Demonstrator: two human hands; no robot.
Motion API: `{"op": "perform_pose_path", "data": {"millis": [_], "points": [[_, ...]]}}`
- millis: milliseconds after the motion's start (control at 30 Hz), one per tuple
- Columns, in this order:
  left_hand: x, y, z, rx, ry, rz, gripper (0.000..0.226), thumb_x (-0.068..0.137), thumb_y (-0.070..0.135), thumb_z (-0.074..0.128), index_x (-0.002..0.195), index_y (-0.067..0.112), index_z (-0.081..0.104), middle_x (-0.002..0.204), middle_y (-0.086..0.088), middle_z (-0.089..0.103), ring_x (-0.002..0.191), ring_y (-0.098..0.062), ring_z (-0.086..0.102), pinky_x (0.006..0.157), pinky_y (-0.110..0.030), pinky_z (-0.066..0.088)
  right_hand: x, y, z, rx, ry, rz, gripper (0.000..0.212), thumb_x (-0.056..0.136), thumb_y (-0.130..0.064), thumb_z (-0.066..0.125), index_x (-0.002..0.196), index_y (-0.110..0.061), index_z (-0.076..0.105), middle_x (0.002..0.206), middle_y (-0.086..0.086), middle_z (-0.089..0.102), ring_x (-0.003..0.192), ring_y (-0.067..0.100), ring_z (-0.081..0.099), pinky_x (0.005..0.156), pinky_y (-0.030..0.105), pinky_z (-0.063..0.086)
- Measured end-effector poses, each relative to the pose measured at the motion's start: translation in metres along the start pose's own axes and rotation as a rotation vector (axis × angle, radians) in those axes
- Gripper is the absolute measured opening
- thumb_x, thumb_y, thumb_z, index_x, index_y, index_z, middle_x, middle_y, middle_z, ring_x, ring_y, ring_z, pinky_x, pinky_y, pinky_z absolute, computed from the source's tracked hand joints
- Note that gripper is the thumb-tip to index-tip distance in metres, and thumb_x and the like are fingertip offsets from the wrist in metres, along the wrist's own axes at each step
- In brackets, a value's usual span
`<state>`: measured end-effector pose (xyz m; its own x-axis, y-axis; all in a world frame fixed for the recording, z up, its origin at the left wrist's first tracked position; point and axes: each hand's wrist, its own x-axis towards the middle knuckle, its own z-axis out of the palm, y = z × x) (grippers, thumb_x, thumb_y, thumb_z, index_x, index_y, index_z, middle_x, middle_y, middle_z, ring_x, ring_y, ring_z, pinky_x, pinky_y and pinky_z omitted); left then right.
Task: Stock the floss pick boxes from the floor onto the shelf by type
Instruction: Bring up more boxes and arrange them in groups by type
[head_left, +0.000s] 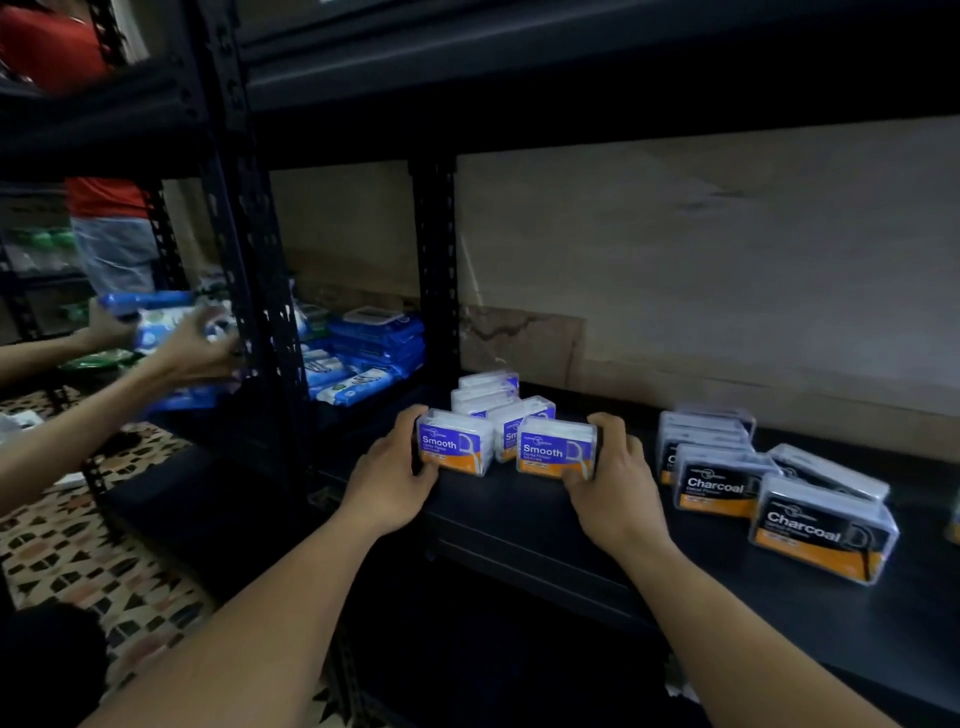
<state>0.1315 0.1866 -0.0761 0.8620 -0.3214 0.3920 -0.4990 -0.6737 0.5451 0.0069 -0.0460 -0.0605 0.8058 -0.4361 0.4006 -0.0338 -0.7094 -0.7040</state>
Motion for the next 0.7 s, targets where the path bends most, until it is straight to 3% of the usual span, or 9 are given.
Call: {"op": "perform_pose_path", "data": {"millis": [167,333,467,700], "points": [[0.002,-0.001,0.0,0.041,-0.047,-0.054,0.078,0.093,0.037,0.058,0.152,0.043,0.008,0.134,0.001,0.057,0.114,-0.024,0.057,0.095,-0.042,0.048,-0.007,-0.003,-0.006,-0.013,0.004,0.035,0.056,0.088,-0.021,0.067,0.136,-0.025,0.039,0.124,0.006,0.049,0.093,0.02,0.053,0.075,0.029,0.039],[0.002,0.001,-0.002,0.072,-0.051,-0.035,0.074,0.095,0.038,0.055,0.153,0.04,0.008,0.131,-0.001,0.057,0.111,-0.024,0.055,0.092,-0.04,0.047,-0.023,0.0,-0.019,-0.097,-0.076,0.095,0.06,0.086,-0.037,0.071,0.136,-0.021,0.041,0.123,0.005,0.057,0.11,0.02,0.056,0.08,0.029,0.041],[0.0,0.003,-0.004,0.073,-0.046,-0.022,0.072,0.096,0.038,0.055,0.152,0.04,0.01,0.128,-0.002,0.057,0.109,-0.025,0.056,0.09,-0.04,0.047,-0.042,0.0,-0.027,-0.296,-0.178,0.082,0.059,0.086,-0.057,0.063,0.134,-0.025,0.052,0.126,-0.004,0.054,0.114,0.016,0.054,0.089,0.031,0.048],[0.001,-0.001,-0.001,0.069,-0.017,0.004,0.073,0.094,0.04,0.056,0.152,0.039,0.012,0.128,-0.001,0.06,0.107,-0.025,0.055,0.092,-0.042,0.047,-0.053,-0.008,-0.027,-0.413,-0.211,0.022,0.072,0.08,-0.078,0.05,0.134,-0.031,0.054,0.136,-0.011,0.049,0.129,0.012,0.042,0.094,0.031,0.043]]}}
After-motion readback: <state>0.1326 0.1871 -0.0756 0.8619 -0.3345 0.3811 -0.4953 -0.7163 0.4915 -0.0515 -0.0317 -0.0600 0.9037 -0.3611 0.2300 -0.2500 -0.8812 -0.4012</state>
